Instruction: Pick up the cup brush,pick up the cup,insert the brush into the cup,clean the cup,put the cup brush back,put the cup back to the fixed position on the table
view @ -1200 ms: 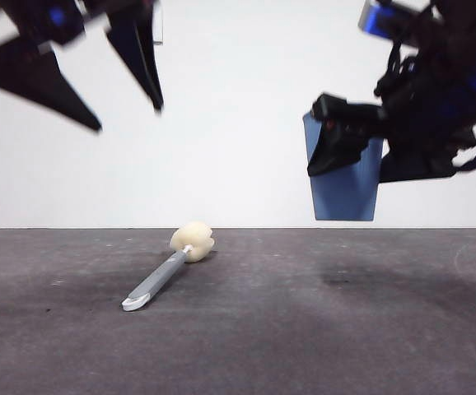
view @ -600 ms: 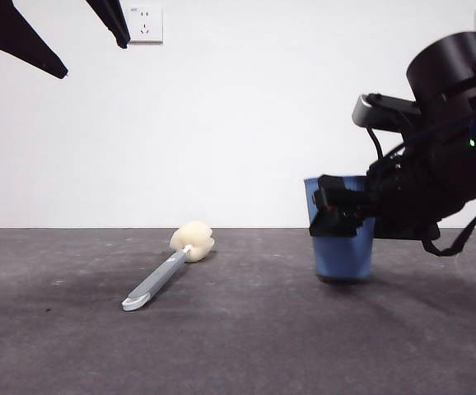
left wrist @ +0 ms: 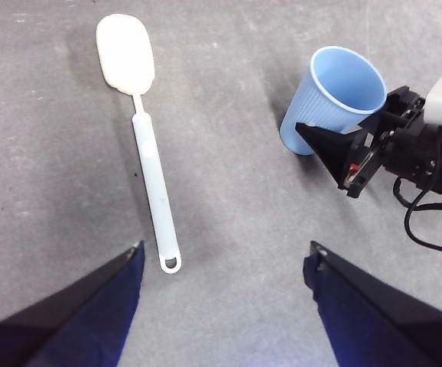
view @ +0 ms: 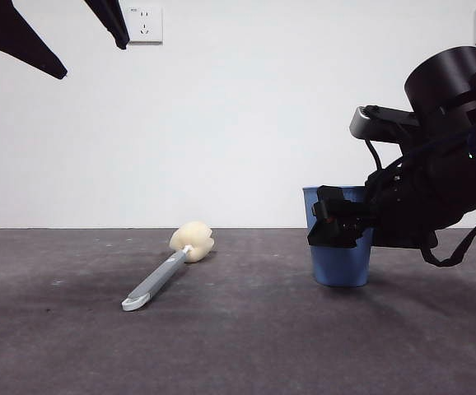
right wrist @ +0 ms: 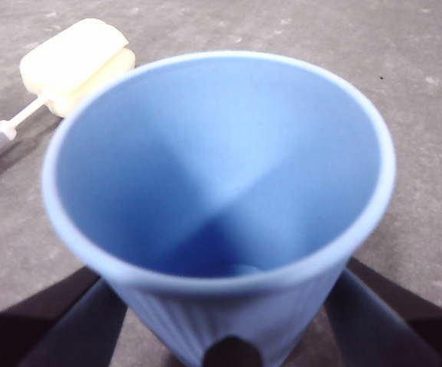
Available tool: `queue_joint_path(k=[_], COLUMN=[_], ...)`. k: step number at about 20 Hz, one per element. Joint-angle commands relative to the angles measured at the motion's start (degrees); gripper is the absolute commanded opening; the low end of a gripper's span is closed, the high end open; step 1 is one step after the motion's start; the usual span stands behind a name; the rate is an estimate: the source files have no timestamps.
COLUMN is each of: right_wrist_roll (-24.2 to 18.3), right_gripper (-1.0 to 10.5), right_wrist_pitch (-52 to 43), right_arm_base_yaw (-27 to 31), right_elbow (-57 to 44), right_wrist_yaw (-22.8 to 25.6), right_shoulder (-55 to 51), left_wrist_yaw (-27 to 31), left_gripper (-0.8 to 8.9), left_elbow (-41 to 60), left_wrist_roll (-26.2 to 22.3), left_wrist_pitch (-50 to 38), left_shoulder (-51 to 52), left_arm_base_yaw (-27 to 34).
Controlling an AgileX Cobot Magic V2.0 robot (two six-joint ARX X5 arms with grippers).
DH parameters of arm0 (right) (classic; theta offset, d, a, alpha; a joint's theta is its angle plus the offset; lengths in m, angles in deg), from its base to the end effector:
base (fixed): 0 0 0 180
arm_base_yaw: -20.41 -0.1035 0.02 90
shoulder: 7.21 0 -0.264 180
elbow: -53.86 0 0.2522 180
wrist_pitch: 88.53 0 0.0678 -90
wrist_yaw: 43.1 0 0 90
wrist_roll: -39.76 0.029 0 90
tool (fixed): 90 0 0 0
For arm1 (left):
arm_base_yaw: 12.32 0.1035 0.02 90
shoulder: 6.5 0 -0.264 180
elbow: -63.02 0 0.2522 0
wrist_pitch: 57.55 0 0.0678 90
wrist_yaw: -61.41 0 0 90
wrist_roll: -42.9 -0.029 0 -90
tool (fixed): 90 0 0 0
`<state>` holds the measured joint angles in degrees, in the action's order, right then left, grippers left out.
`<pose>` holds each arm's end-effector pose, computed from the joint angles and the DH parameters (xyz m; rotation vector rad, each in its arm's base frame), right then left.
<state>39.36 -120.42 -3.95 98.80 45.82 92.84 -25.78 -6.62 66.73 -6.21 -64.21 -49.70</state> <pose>0.2724 0.1239 0.1184 -0.0892 0.3987 0.4393 0.1602 -0.1206 0.3174 -0.1493 0.7598 -0.4306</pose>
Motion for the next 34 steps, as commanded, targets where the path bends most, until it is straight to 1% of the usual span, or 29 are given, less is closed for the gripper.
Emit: queue_joint_path(k=[1, 3, 5, 6, 8, 10, 11, 12, 15, 17, 19, 20, 23, 27, 28, 29, 30, 31, 32, 34], right_wrist_roll=[1.0, 1.0, 1.0, 1.0, 1.0, 1.0, 1.3, 2.5, 7.3, 9.7, 10.2, 10.7, 11.5, 11.5, 11.5, 11.5, 11.5, 11.5, 11.5, 11.5], right_gripper=[4.8, 4.9, 5.5, 5.5, 5.5, 5.5, 5.5, 5.5, 5.4, 5.4, 5.4, 5.4, 5.4, 5.3, 5.1, 3.6, 1.7, -0.3, 0.0, 0.0], right_wrist_pitch=[2.9, 2.8, 2.8, 3.0, 5.3, 10.2, 14.2, 18.7, 35.4, 46.6, 58.2, 63.4, 76.7, 90.7, 92.9, 95.2, 96.5, 97.7, 98.5, 98.4], right_arm_base_yaw=[-0.1, -0.1, -0.1, -0.1, -0.1, -0.1, -0.1, -0.1, -0.3, -1.3, -3.0, -4.1, -7.2, -10.4, -10.8, -11.3, -11.6, -11.8, -11.8, -11.8], right_elbow=[-0.6, -0.6, -0.6, -0.6, -0.6, -0.6, -0.6, -0.6, -0.6, -0.2, 1.6, 2.8, 7.5, 14.0, 14.8, 15.3, 15.4, 15.4, 15.4, 15.4], right_wrist_yaw=[-0.3, -0.1, 0.0, 0.0, 0.0, 0.0, 0.0, -0.1, -0.8, -3.9, -7.8, -8.4, -9.5, -9.6, -9.6, -9.6, -9.5, -9.5, -9.5, -9.5], right_shoulder=[0.6, -0.9, -3.0, -4.3, -7.5, -11.6, -14.3, -17.2, -28.0, -36.0, -44.0, -47.3, -53.7, -56.8, -57.0, -57.0, -57.0, -57.0, -57.0, -57.0], left_wrist_yaw=[0.0, 0.0, 0.0, 0.0, 0.0, 0.0, 0.0, -0.1, -0.2, -0.4, -0.5, -1.1, -5.7, -12.7, -13.8, -13.9, -13.8, -13.9, -13.9, -13.8], left_gripper=[3.55, 3.55, 3.54, 3.55, 3.54, 3.54, 3.54, 3.54, 3.54, 3.52, 3.46, 3.46, 3.45, 3.29, 2.53, 1.02, -0.27, -0.07, -0.08, -0.08], left_elbow=[0.4, 0.4, 0.4, 0.4, 0.4, 0.4, 0.4, 0.4, 0.4, 0.4, 0.4, 0.4, 0.4, 0.4, 0.4, 0.4, 0.4, 0.4, 0.4, 0.4], left_wrist_roll=[-1.4, -1.4, -1.4, -1.4, -1.4, -1.4, -1.4, -1.6, -5.1, -8.6, -11.6, -12.8, -15.1, -15.5, -15.5, -15.5, -15.5, -15.5, -15.5, -15.5], left_wrist_pitch=[0.2, 0.3, 0.3, 0.3, 0.3, 0.4, 0.8, 1.5, 4.1, 6.8, 9.7, 10.6, 11.6, 12.0, 12.2, 12.5, 12.8, 13.1, 13.3, 13.3], left_shoulder=[0.0, 0.0, 0.0, 0.0, 0.0, 0.0, 0.0, 0.0, 0.0, 0.0, 0.0, 0.0, 0.0, 0.0, 0.0, 0.0, 0.0, 0.0, 0.0, 0.0], left_arm_base_yaw=[-0.2, -0.2, -0.2, -0.2, -0.2, -0.2, -0.2, -0.2, -0.2, -0.2, -0.2, -0.2, -0.2, -0.2, -0.2, -0.2, -0.2, -0.2, -0.2, -0.2])
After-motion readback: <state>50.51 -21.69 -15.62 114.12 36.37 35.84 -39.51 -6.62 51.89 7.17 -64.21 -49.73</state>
